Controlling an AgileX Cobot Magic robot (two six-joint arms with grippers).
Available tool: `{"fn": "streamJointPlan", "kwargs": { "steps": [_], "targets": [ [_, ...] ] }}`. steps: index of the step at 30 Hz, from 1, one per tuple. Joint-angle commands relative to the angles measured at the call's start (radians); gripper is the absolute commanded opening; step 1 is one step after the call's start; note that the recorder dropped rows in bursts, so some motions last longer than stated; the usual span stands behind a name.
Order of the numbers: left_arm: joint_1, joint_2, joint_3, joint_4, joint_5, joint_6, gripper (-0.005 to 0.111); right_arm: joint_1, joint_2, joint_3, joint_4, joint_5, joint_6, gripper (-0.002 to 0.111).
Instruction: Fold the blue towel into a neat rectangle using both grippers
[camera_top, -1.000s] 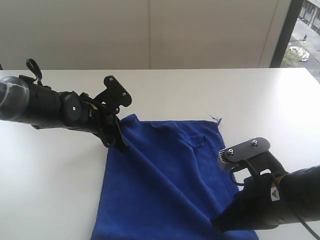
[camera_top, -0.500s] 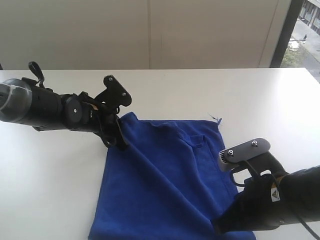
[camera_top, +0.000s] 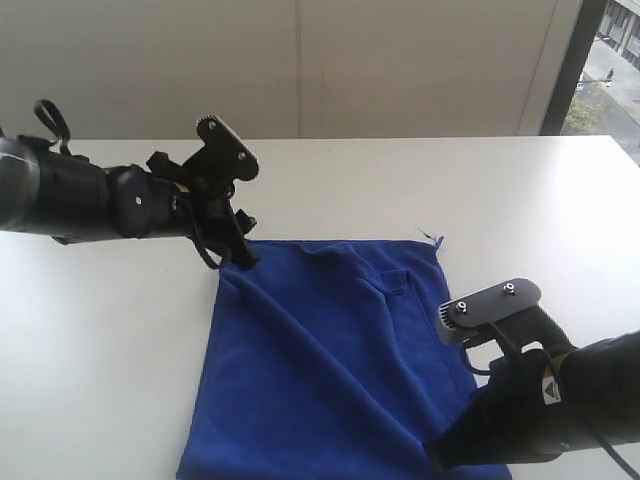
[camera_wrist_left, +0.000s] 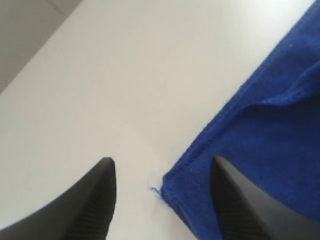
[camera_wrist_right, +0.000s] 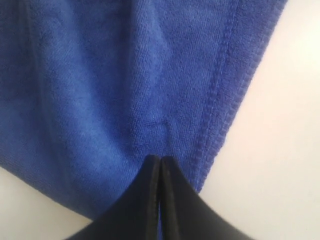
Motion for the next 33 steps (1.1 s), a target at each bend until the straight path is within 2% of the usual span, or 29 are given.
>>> {"fn": "streamJointPlan", "kwargs": {
  "steps": [1, 4, 6, 8, 9, 15, 19, 23, 26, 30, 33],
  "targets": [
    [0.003, -0.123, -0.005, -0.015, 0.217, -0.051, 0.057, 0.000, -0.008, -0.051, -0.003, 0.003, -0.011, 0.000],
    [0.003, -0.164, -0.005, -0.015, 0.521, -0.162, 0.040, 0.000, -0.008, -0.119, -0.026, 0.008, -0.011, 0.000],
    [-0.001, -0.160, -0.002, -0.016, 0.678, -0.201, 0.022, -0.007, -0.008, -0.169, -0.048, 0.015, -0.011, 0.000],
    [-0.022, -0.149, 0.022, -0.035, 0.734, -0.171, 0.003, -0.028, -0.005, -0.231, -0.061, 0.039, -0.011, 0.000],
    [-0.036, -0.141, 0.046, -0.057, 0.720, -0.145, 0.000, -0.040, -0.002, -0.262, -0.074, 0.049, -0.011, 0.000],
    [-0.143, -0.130, 0.178, -0.140, 0.549, -0.094, 0.000, -0.161, 0.078, -0.433, -0.116, 0.154, -0.050, 0.000],
    [-0.181, -0.130, 0.230, -0.142, 0.538, -0.114, 0.000, -0.213, 0.192, -0.538, -0.011, 0.256, -0.231, 0.000],
    [-0.187, -0.130, 0.259, -0.143, 0.564, -0.117, 0.000, -0.221, 0.316, -0.621, 0.156, 0.295, -0.422, 0.000],
    [-0.187, -0.130, 0.277, -0.145, 0.572, -0.117, 0.000, -0.221, 0.392, -0.670, 0.159, 0.295, -0.484, 0.000],
    [-0.187, -0.130, 0.300, -0.145, 0.570, -0.117, 0.000, -0.221, 0.449, -0.715, 0.159, 0.295, -0.682, 0.000],
    [-0.187, -0.130, 0.309, -0.145, 0.568, -0.117, 0.000, -0.221, 0.469, -0.728, 0.153, 0.295, -0.841, 0.009]
  ]
}}
